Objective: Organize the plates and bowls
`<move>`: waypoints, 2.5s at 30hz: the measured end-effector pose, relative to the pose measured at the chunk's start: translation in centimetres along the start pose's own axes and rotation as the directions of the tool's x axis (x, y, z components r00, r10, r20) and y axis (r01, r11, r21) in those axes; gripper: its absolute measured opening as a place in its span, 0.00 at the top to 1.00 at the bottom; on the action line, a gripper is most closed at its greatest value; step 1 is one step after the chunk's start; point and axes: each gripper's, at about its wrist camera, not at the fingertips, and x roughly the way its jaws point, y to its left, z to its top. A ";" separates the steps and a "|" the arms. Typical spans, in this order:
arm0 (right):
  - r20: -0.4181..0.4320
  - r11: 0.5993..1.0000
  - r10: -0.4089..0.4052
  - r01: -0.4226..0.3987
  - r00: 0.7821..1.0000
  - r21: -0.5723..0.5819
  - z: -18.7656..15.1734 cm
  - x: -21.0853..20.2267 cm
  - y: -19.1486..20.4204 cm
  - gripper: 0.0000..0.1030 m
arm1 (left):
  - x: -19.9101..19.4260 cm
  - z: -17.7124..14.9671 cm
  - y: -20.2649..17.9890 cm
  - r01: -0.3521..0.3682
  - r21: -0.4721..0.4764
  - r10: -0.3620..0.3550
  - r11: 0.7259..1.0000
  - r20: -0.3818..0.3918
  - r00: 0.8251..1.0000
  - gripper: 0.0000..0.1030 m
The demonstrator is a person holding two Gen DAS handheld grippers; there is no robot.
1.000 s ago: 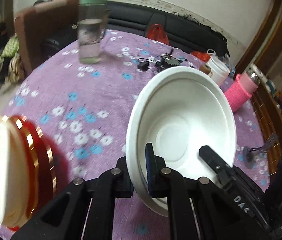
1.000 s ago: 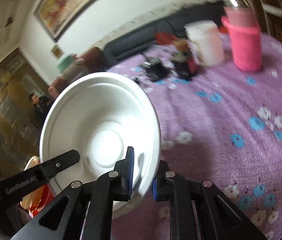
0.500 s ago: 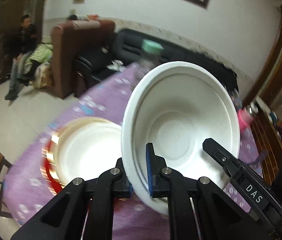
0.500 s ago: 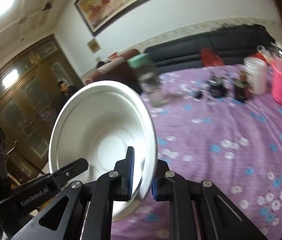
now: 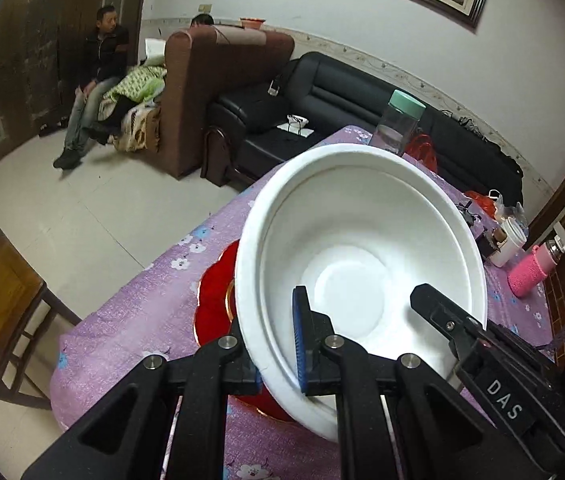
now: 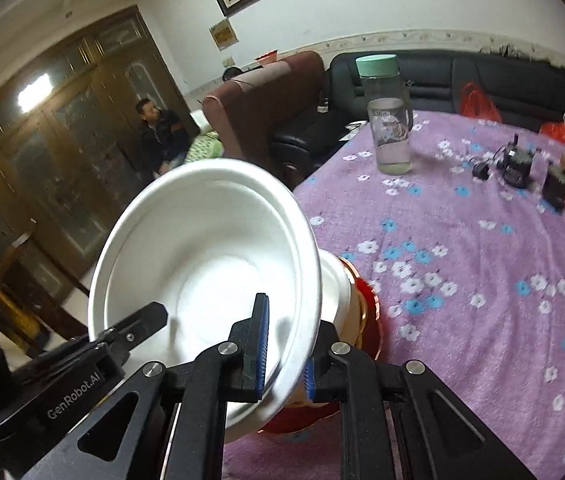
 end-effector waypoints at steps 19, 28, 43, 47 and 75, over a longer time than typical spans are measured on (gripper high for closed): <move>-0.067 0.998 -0.064 0.065 0.996 0.008 -0.5 3.8 -0.9 0.83 | 3.6 -0.1 0.8 -0.006 0.024 0.006 1.000 -0.027 1.000 0.67; 0.033 0.999 -0.022 0.020 0.999 0.042 -1.0 2.9 -1.1 0.54 | 2.7 -0.8 2.1 0.025 -0.032 -0.025 0.999 0.009 1.000 0.45; 0.256 0.996 -0.053 0.033 0.965 0.084 0.0 -3.5 -2.1 0.25 | -5.8 -0.3 1.5 -0.124 -0.044 0.132 0.991 0.319 0.939 0.18; 0.310 0.993 -0.088 0.059 0.947 0.104 -1.7 -6.3 -3.1 0.23 | -7.4 -1.9 0.2 -0.175 -0.026 0.171 0.984 0.396 0.902 0.10; 0.249 0.939 -0.342 0.337 0.906 0.064 -11.6 -8.2 -3.6 0.13 | -4.2 -9.3 -5.0 -0.183 0.088 0.154 0.979 0.264 0.952 0.00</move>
